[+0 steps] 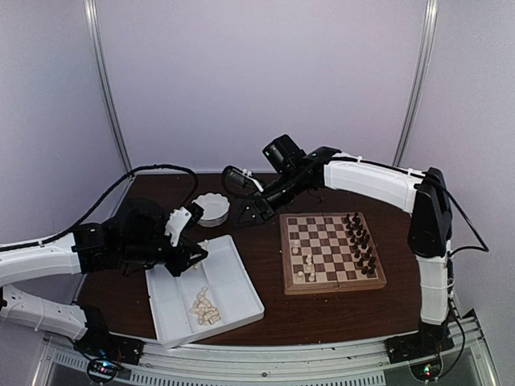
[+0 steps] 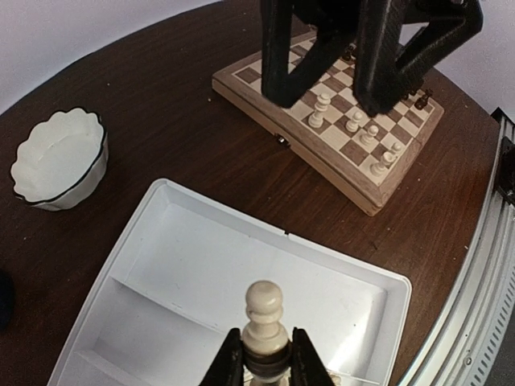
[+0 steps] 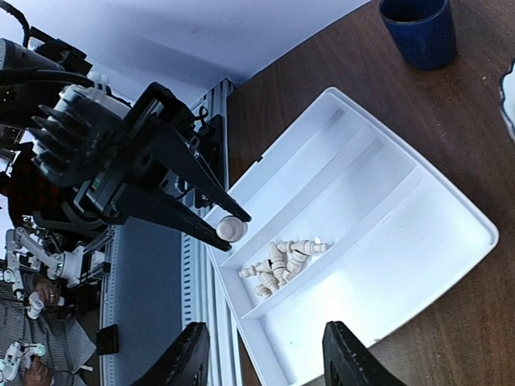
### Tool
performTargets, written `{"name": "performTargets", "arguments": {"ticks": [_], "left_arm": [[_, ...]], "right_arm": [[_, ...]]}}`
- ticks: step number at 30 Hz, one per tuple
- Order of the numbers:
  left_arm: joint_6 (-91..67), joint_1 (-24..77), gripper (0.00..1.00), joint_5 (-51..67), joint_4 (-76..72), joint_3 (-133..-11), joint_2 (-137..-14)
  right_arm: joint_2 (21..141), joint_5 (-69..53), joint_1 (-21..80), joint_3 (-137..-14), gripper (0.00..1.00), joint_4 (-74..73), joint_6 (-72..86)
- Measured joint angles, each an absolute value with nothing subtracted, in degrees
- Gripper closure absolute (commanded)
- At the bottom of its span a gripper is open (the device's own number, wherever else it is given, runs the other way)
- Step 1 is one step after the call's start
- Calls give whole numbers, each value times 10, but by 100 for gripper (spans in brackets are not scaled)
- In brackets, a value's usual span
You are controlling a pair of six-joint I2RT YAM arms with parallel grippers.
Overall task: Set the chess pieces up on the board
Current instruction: Pass from the left arm to the right
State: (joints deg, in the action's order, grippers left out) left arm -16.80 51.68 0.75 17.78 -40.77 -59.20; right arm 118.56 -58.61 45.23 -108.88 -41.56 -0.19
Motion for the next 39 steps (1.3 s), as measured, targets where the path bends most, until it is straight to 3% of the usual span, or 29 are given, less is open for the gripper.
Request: {"name": "performTargets", "arguments": {"ticks": [10, 27, 34, 39], "left_arm": [[-164, 517, 85, 37, 159, -408, -597], [-166, 517, 84, 65, 145, -408, -600], [-170, 517, 84, 67, 144, -407, -602], [-173, 517, 73, 62, 143, -404, -602]], "right_arm": [[1220, -621, 497, -1091, 48, -374, 63], [1240, -610, 513, -1107, 60, -358, 84], [1247, -604, 518, -1121, 85, -359, 82], [1248, -602, 521, -1123, 92, -363, 79]]}}
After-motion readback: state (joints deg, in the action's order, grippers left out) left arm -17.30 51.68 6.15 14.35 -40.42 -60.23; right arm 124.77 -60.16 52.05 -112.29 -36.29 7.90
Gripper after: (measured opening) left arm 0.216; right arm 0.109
